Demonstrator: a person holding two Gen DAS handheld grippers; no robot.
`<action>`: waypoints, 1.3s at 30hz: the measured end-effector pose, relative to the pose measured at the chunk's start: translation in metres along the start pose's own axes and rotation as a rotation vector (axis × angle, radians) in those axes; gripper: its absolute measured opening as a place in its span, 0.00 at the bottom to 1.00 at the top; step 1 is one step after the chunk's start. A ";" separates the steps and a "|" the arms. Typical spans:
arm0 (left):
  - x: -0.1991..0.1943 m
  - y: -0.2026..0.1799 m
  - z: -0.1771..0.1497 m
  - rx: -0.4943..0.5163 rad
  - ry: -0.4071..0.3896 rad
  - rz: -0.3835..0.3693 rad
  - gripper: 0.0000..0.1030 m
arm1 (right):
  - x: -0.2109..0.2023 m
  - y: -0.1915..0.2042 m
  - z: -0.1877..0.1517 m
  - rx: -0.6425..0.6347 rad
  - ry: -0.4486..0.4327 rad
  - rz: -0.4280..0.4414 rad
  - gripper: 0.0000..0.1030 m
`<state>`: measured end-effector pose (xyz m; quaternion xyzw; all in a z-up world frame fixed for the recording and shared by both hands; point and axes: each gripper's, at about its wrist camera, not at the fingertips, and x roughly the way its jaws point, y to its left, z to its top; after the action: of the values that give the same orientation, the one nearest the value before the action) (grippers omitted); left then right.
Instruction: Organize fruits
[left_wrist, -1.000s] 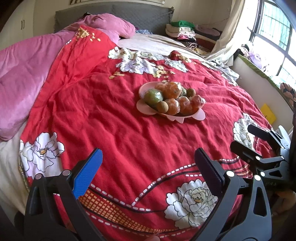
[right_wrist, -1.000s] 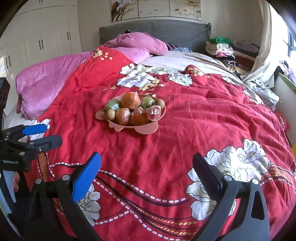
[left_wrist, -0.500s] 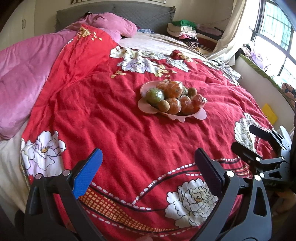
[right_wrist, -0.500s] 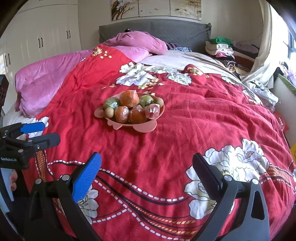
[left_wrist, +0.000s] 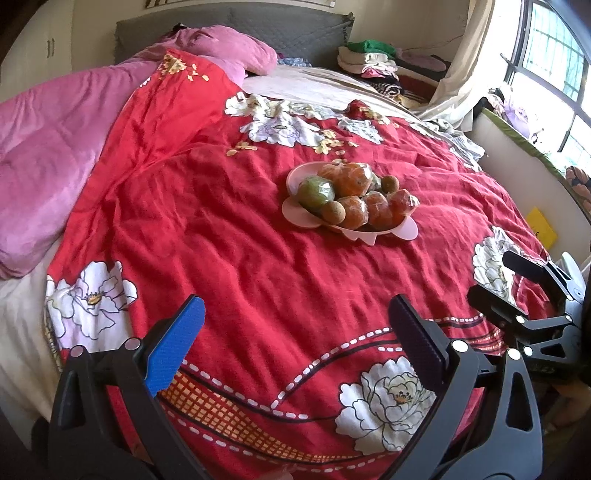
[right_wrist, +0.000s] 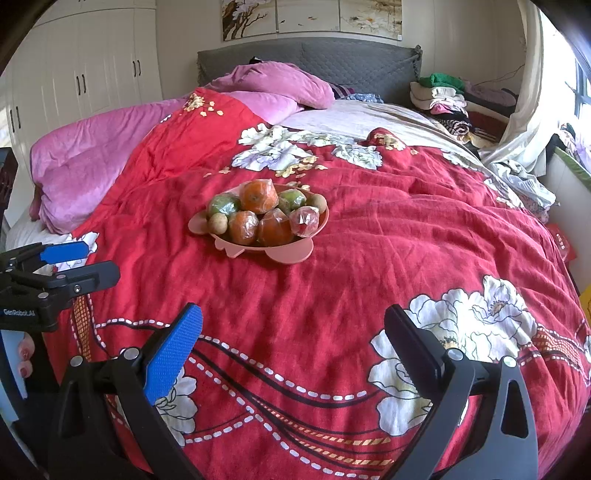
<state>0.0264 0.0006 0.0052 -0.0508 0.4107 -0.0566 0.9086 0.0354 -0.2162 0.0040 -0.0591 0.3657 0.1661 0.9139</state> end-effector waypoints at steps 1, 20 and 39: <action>0.000 0.000 0.000 -0.001 0.000 0.001 0.91 | 0.000 0.000 0.000 0.000 0.000 0.000 0.96; -0.001 0.000 0.000 0.002 -0.005 0.008 0.91 | 0.000 0.000 0.000 -0.001 -0.001 -0.001 0.96; -0.001 0.001 -0.001 0.009 -0.002 0.000 0.91 | -0.001 -0.001 -0.001 -0.002 0.000 -0.003 0.96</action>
<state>0.0253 0.0020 0.0055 -0.0468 0.4096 -0.0584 0.9092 0.0346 -0.2172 0.0040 -0.0604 0.3656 0.1651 0.9140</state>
